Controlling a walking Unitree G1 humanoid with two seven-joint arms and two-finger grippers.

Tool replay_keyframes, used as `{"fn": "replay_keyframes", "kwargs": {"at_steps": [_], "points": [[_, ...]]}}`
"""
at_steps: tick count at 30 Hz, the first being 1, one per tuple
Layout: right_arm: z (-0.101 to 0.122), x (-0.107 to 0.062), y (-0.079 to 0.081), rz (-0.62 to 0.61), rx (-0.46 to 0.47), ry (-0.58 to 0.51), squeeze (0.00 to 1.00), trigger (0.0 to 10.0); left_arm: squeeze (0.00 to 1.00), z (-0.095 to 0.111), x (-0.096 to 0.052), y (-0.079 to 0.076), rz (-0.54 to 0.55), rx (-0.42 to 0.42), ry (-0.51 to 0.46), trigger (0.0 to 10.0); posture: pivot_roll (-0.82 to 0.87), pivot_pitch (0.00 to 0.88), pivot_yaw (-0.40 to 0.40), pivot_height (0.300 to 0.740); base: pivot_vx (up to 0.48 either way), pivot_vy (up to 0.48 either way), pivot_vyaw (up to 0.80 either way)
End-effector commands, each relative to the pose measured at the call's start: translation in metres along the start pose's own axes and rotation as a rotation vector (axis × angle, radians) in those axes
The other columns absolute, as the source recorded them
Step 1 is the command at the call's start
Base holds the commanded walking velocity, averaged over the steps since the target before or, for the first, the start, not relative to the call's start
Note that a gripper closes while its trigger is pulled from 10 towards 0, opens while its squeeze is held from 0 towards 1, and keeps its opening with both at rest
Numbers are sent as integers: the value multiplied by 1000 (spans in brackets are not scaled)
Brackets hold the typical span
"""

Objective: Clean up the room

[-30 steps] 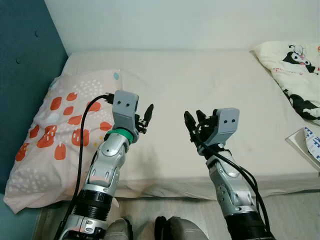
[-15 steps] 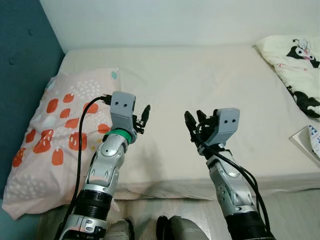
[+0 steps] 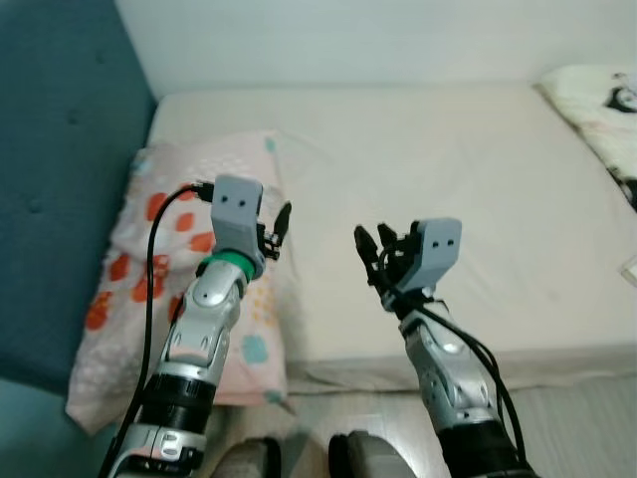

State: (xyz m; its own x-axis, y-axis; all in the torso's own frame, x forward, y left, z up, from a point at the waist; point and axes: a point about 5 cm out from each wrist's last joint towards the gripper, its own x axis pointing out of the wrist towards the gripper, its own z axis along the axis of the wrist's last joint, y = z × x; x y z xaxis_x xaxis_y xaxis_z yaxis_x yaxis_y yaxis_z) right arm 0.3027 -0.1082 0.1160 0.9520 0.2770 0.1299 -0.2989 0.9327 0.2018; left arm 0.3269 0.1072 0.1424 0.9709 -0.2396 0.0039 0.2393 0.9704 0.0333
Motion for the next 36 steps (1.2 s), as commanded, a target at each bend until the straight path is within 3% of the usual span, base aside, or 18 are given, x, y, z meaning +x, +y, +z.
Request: {"fn": "replay_keyframes", "kwargs": {"at_steps": [1, 25, 36], "points": [[-3, -2, -2, -3, -11, 10, 0, 10000, 0, -2, -1, -5, -23, 13, 4, 10000, -50, 10, 24, 740, 0, 0, 0], [-10, 4, 7, 47, -11, 26, 0, 10000, 0, -11, -6, -11, -38, 34, 26, 10000, -20, 5, 14, 740, 0, 0, 0], [-12, 2, 9, 55, -17, 33, 0, 10000, 0, -16, -9, -6, -29, 61, 37, 10000, -28, 14, 1, 740, 0, 0, 0]]}}
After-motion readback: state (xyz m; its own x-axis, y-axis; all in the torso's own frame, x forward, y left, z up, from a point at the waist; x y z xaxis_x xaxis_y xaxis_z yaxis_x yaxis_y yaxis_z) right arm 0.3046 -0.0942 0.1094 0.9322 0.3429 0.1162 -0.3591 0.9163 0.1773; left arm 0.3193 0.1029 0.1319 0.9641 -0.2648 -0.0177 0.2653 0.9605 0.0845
